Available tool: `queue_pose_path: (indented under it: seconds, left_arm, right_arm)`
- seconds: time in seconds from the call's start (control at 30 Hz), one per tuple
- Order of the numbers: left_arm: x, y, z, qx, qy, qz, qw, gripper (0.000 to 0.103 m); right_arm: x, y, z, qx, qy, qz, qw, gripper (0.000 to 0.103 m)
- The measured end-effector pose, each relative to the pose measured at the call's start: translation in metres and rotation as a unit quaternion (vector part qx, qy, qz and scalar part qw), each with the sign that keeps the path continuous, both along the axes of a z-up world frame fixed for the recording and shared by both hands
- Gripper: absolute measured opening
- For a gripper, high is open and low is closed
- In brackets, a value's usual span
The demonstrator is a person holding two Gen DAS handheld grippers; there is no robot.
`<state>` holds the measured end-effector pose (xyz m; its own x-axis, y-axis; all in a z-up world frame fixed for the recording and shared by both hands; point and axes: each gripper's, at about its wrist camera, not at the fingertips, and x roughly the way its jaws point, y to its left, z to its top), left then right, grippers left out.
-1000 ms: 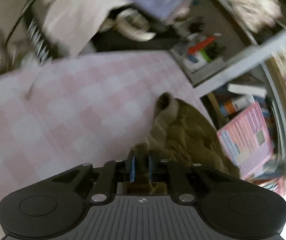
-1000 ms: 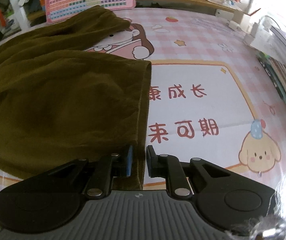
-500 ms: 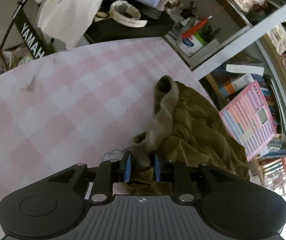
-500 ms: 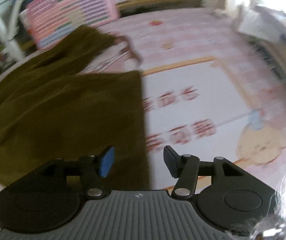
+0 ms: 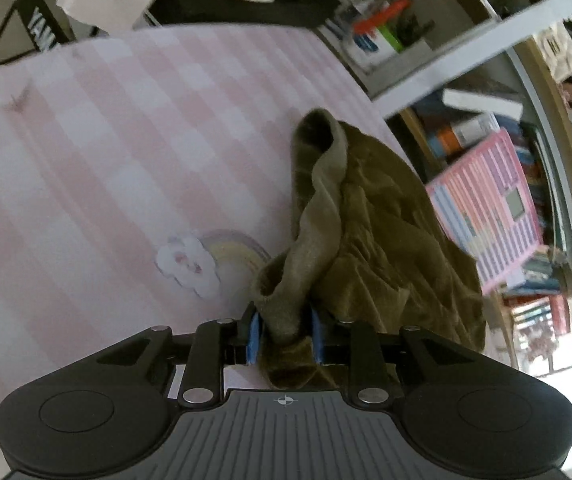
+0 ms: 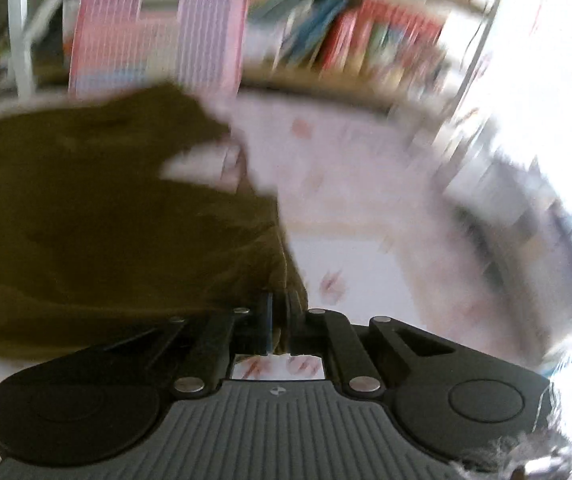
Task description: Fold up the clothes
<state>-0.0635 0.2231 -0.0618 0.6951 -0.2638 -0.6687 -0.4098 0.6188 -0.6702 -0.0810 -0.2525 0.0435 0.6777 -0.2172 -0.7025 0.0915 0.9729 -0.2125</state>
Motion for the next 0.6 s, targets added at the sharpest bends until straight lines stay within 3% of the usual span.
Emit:
queue_pose_path:
  seconds: [0.13,0.2,0.27,0.4,0.5,0.6]
  left_arm:
    - [-0.001,-0.002,-0.004,-0.015,-0.007,0.003,0.9999,0.024]
    - [-0.001,0.0,-0.001,-0.013,-0.013,0.002,0.9998,0.016]
    - [-0.007,0.002,0.01,0.014,-0.028,0.009,0.9995,0.011]
    - [-0.022,0.01,0.037,0.078,-0.064,0.018,0.9947,0.01]
    - [-0.023,0.015,0.023,0.085,-0.024,0.002,0.9961,0.011]
    - [-0.027,0.017,0.019,0.097,-0.005,0.005,0.9953,0.023]
  right_arm:
    - [0.0,-0.011,-0.03,0.013,0.063,-0.014,0.998,0.006]
    - [-0.002,-0.016,-0.049,0.025,0.079,-0.03,0.996,0.007]
    - [-0.004,-0.019,-0.061,0.039,0.09,-0.04,0.994,0.008]
    - [-0.01,-0.017,-0.058,0.067,0.092,-0.026,0.993,0.008]
    - [-0.016,-0.011,-0.059,0.067,0.09,-0.008,0.994,0.01]
    - [-0.01,-0.011,-0.059,0.068,0.092,-0.005,0.993,0.011]
